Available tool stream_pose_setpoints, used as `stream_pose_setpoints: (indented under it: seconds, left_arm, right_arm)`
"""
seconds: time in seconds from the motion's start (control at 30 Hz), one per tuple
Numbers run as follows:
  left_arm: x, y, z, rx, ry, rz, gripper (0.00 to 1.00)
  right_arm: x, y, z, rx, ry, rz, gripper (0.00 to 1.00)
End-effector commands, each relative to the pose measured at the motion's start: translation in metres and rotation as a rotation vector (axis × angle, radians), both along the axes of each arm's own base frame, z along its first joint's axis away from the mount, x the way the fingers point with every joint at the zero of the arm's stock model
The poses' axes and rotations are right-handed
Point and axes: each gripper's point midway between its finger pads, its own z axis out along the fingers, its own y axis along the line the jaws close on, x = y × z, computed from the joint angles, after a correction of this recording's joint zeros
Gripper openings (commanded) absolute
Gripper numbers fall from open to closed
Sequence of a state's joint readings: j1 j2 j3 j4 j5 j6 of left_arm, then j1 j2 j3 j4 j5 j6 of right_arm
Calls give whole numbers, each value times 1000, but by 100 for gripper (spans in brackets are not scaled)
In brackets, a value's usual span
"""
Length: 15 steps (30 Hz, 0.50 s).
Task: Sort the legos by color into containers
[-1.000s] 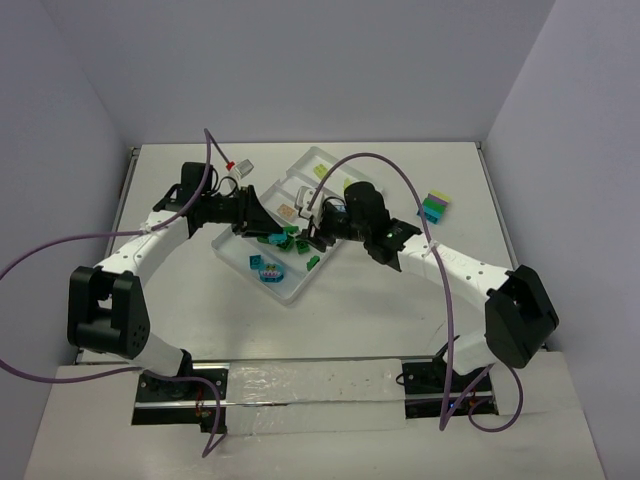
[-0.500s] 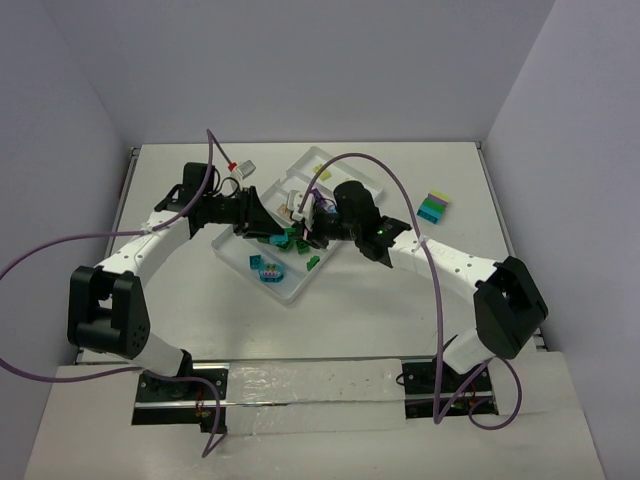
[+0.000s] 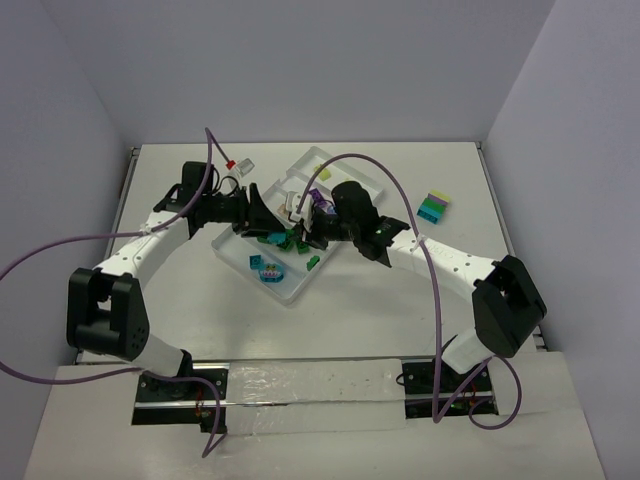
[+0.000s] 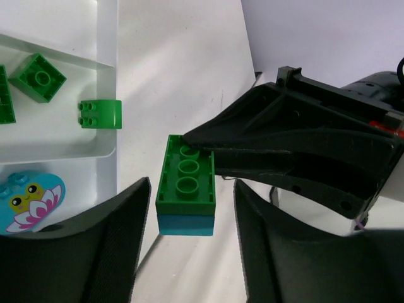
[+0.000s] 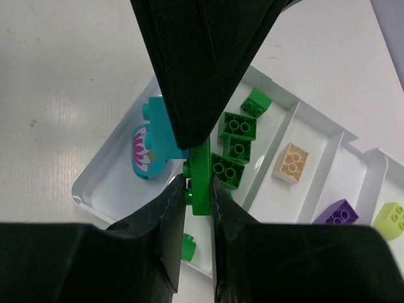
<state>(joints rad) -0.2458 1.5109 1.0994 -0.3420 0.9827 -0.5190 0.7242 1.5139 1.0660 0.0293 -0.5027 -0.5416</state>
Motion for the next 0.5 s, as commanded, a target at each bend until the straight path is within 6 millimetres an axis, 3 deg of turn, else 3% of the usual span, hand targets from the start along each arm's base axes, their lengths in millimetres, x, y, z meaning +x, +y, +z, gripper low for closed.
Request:
stream_pose_setpoints:
  seconds: [0.0, 0.07, 0.2, 0.47]
  left_arm:
    - [3, -1, 29, -17, -135, -4, 82]
    - [3, -1, 28, -12, -136, 1, 87]
    - [-1, 0, 28, -13, -147, -2, 87]
    - [-4, 0, 21, -18, -132, -8, 75]
  right_arm:
    - [9, 6, 24, 40, -55, -27, 0]
    - [10, 5, 24, 42, -58, -38, 0]
    - [12, 3, 21, 33, -46, -52, 0]
    - [13, 3, 24, 47, -38, -67, 0]
